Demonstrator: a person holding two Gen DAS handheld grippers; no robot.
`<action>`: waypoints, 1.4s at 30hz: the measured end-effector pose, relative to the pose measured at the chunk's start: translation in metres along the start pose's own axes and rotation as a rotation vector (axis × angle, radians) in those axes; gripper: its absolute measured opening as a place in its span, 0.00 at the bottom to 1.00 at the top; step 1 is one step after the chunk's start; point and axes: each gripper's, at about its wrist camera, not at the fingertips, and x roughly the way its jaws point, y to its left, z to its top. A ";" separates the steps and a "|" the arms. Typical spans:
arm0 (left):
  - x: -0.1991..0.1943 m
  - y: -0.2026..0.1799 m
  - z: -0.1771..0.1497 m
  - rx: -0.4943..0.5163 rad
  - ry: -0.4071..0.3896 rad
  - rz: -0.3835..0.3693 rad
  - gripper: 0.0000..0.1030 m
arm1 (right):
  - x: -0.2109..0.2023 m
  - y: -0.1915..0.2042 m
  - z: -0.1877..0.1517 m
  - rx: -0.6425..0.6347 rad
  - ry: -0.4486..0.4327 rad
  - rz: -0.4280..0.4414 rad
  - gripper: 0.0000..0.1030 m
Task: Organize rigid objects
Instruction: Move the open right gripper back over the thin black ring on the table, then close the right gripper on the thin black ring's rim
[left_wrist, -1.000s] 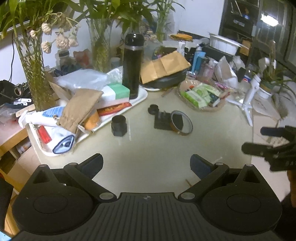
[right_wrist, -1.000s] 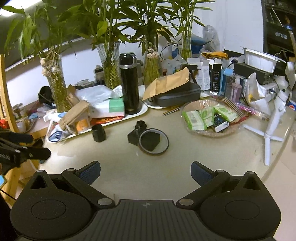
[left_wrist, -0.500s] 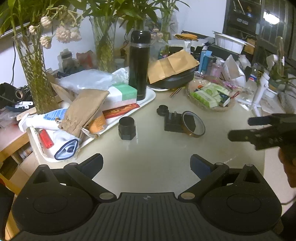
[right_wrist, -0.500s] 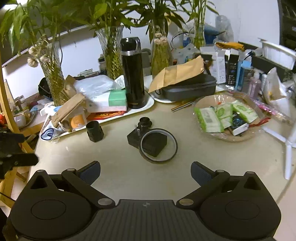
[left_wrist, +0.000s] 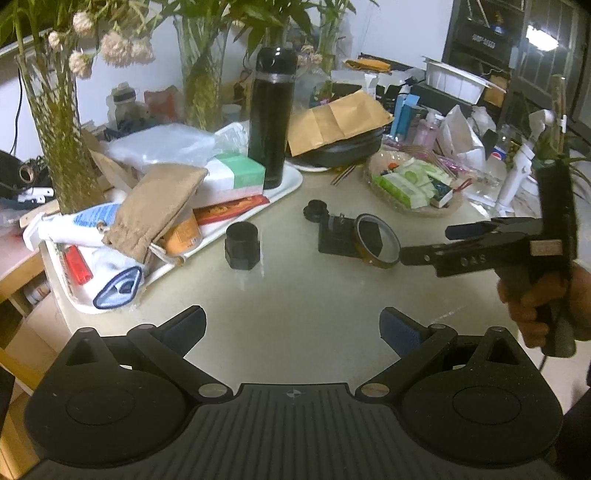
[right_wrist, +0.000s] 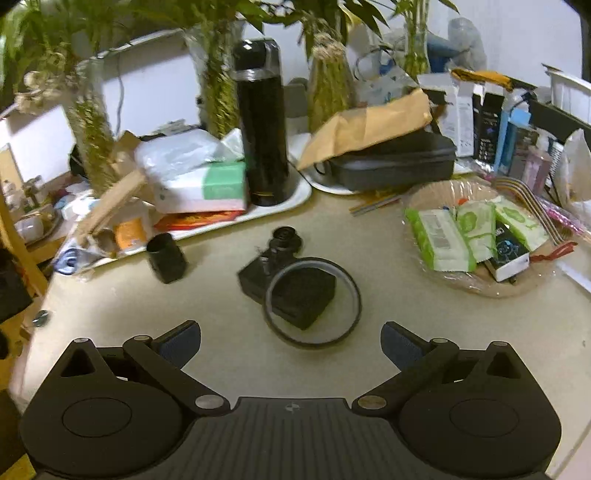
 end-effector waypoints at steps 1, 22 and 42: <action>0.001 0.000 0.000 0.000 0.006 -0.003 1.00 | 0.004 -0.003 0.001 0.005 0.004 0.002 1.00; 0.011 -0.004 0.000 0.024 0.024 -0.025 1.00 | 0.077 -0.025 0.010 0.066 0.082 0.021 1.00; 0.010 -0.005 0.001 0.069 0.018 0.013 1.00 | 0.072 -0.024 0.022 0.025 0.070 0.013 0.88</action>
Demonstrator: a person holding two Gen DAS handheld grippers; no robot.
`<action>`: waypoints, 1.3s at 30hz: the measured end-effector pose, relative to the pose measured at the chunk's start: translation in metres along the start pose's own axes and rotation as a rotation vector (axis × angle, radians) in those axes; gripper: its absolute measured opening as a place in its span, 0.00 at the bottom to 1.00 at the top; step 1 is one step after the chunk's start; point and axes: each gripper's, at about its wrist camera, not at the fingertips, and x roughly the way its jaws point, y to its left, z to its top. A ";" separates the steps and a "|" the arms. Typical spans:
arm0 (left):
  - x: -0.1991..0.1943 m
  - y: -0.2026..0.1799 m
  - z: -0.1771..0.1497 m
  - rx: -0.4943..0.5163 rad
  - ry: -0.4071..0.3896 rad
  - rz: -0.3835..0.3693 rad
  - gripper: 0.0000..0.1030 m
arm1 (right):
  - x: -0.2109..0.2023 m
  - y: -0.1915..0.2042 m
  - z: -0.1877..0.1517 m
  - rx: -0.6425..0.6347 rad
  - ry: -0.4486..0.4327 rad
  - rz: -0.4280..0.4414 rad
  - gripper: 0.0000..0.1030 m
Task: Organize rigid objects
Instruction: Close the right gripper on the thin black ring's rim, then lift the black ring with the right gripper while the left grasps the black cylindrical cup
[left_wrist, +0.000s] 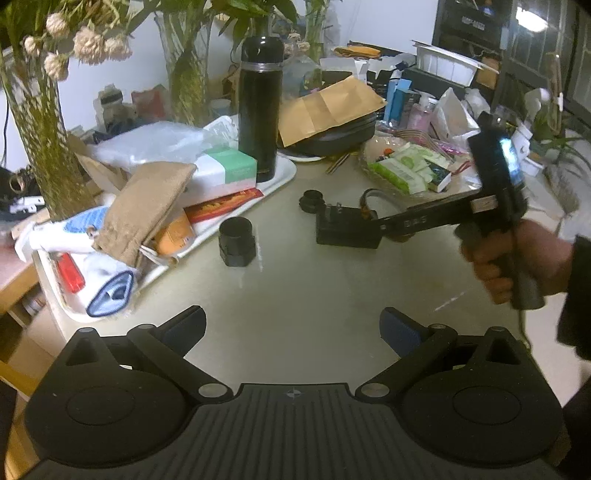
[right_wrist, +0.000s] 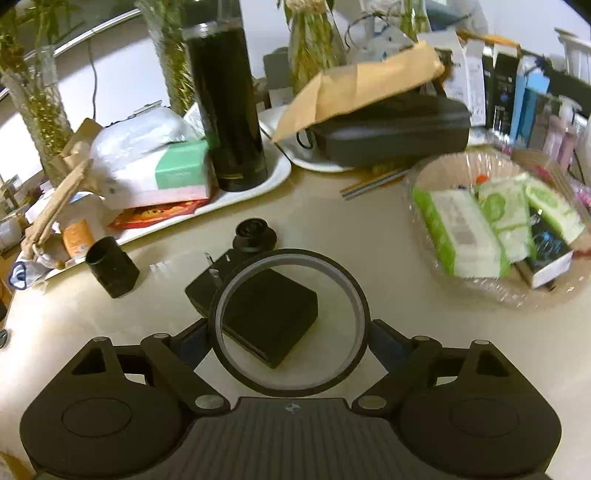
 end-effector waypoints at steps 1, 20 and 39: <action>0.000 0.000 0.000 0.004 -0.004 0.004 1.00 | -0.005 0.001 0.001 -0.009 -0.003 0.001 0.88; 0.013 0.013 0.017 -0.021 -0.095 0.063 1.00 | -0.116 0.025 -0.031 -0.089 -0.034 -0.057 0.88; 0.060 0.024 0.031 0.019 -0.101 0.095 0.80 | -0.171 0.034 -0.070 -0.010 -0.047 -0.111 0.88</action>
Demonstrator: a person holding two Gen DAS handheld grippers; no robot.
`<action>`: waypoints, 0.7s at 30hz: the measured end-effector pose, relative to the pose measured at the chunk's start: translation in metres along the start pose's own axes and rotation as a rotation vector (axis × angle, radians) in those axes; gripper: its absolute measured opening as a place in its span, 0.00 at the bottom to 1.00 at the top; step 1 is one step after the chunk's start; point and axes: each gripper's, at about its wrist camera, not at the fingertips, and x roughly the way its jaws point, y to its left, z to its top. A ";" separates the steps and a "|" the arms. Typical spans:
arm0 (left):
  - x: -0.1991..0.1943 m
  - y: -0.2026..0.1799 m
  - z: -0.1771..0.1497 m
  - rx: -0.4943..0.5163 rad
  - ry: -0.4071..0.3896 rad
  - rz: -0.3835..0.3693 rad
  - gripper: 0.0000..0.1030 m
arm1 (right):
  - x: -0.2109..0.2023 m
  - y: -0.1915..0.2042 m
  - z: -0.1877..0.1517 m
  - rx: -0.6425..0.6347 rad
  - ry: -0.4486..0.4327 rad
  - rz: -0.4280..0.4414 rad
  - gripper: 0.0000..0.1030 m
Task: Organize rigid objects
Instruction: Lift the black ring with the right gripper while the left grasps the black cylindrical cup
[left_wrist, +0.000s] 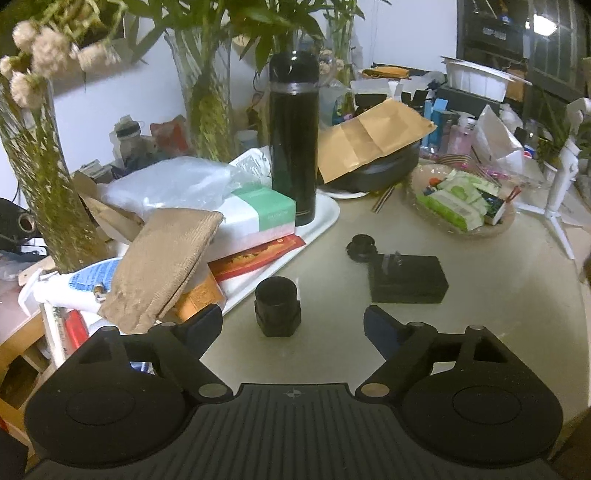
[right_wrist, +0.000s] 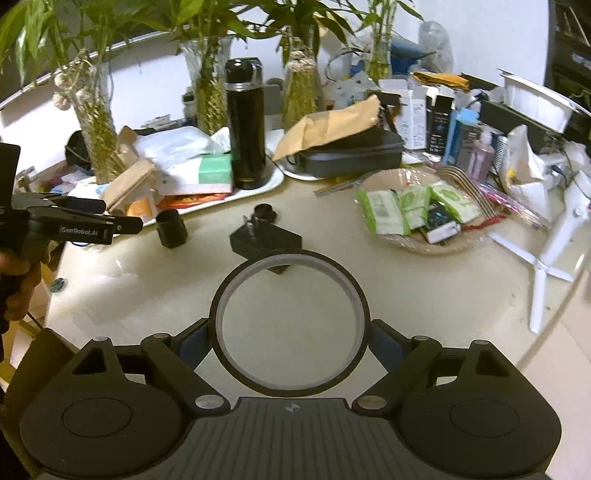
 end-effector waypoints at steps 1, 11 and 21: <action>0.003 0.001 0.000 -0.004 0.000 -0.002 0.79 | -0.001 -0.001 -0.001 0.009 0.002 0.003 0.88; 0.042 0.010 0.006 -0.023 0.022 0.009 0.65 | -0.001 -0.003 0.000 0.055 0.004 0.044 0.88; 0.073 0.013 0.010 -0.034 0.062 0.023 0.61 | 0.002 0.002 0.000 0.044 0.018 0.085 0.88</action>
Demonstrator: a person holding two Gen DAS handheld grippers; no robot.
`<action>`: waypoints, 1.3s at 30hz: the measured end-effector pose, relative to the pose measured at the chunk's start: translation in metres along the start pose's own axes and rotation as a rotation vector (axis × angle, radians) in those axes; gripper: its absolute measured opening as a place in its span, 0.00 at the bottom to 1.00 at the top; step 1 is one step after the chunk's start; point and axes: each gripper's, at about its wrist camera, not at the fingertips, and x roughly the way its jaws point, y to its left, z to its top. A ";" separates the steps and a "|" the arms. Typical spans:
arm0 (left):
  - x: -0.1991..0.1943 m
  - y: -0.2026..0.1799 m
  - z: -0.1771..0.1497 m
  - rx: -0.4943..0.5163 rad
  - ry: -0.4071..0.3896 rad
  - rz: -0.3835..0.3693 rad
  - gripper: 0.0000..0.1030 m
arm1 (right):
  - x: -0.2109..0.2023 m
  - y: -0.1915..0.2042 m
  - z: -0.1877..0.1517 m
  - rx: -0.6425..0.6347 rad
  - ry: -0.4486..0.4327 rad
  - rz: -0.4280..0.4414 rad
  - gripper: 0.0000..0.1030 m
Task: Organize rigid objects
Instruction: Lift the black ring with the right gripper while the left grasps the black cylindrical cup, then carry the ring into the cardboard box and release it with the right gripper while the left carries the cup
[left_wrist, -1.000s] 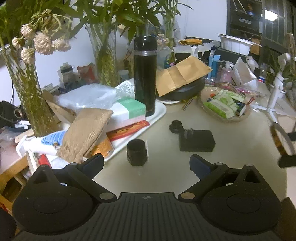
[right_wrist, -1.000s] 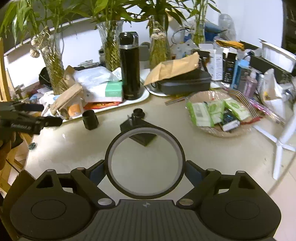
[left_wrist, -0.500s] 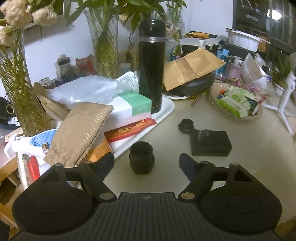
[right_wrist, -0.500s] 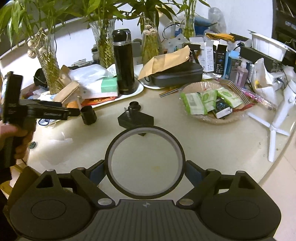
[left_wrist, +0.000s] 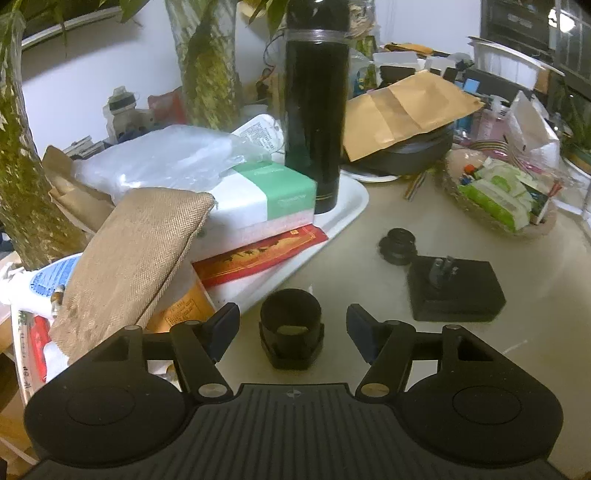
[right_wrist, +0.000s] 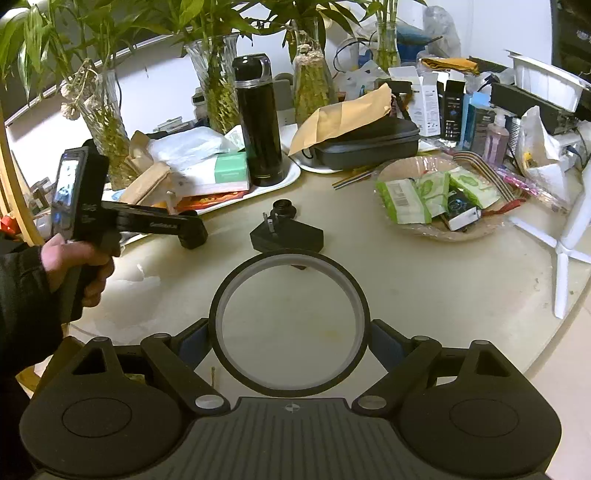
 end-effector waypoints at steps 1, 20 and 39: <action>0.002 0.002 0.001 -0.010 0.005 0.001 0.61 | 0.000 0.000 0.000 -0.001 -0.001 0.002 0.88; 0.004 0.001 0.011 -0.034 0.041 -0.029 0.41 | 0.006 -0.003 -0.002 -0.008 0.032 -0.012 0.88; -0.058 -0.001 0.008 -0.063 0.107 -0.084 0.41 | 0.011 0.003 -0.004 -0.037 0.064 -0.008 0.88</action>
